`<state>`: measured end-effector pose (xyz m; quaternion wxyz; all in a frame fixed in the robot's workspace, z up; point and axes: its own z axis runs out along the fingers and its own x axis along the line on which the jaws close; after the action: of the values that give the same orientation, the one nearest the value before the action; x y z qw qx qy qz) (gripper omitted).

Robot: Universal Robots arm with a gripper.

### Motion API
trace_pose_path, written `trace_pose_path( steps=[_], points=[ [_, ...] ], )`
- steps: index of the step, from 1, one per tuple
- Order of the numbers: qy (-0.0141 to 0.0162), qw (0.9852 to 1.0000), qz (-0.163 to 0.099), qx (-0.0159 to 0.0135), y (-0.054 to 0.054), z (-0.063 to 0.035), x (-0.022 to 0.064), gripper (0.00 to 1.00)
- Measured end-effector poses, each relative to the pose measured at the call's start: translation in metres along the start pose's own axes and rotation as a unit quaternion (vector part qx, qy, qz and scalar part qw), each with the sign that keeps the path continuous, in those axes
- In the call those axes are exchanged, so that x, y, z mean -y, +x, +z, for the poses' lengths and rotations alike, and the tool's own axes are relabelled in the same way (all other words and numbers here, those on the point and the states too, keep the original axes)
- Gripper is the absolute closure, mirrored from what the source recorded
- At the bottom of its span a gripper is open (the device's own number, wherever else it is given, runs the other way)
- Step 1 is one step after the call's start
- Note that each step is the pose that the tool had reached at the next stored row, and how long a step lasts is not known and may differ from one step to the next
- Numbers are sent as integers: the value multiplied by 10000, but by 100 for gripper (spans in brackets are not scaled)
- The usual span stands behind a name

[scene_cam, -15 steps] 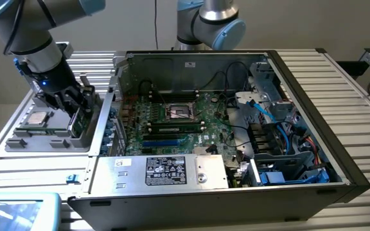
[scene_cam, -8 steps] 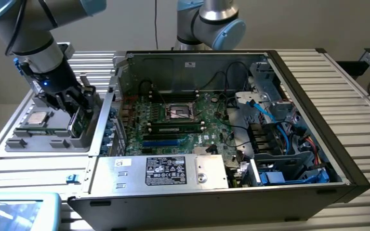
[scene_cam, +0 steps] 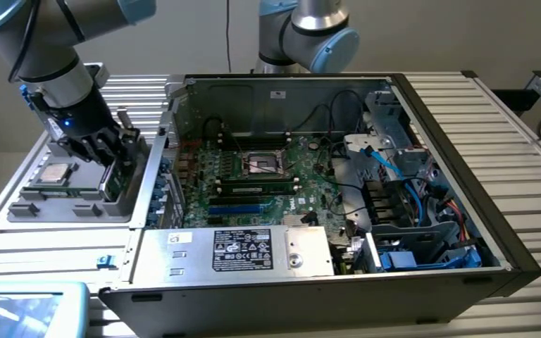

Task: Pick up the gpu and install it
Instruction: 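Pick up the gpu and move the gpu toward the slot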

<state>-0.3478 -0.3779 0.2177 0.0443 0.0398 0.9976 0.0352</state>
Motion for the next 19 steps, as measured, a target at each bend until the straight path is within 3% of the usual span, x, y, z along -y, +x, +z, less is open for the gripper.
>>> trace_pose_path(
  steps=[1, 7, 19],
  points=[
    [0, 10000, 0, 0, 0, 0, 0, 71],
    [-1, 10000, 0, 2, -1, -7, -1, 71],
    [2, 10000, 20, 2, -41, -542, -40, 71]
  ],
)
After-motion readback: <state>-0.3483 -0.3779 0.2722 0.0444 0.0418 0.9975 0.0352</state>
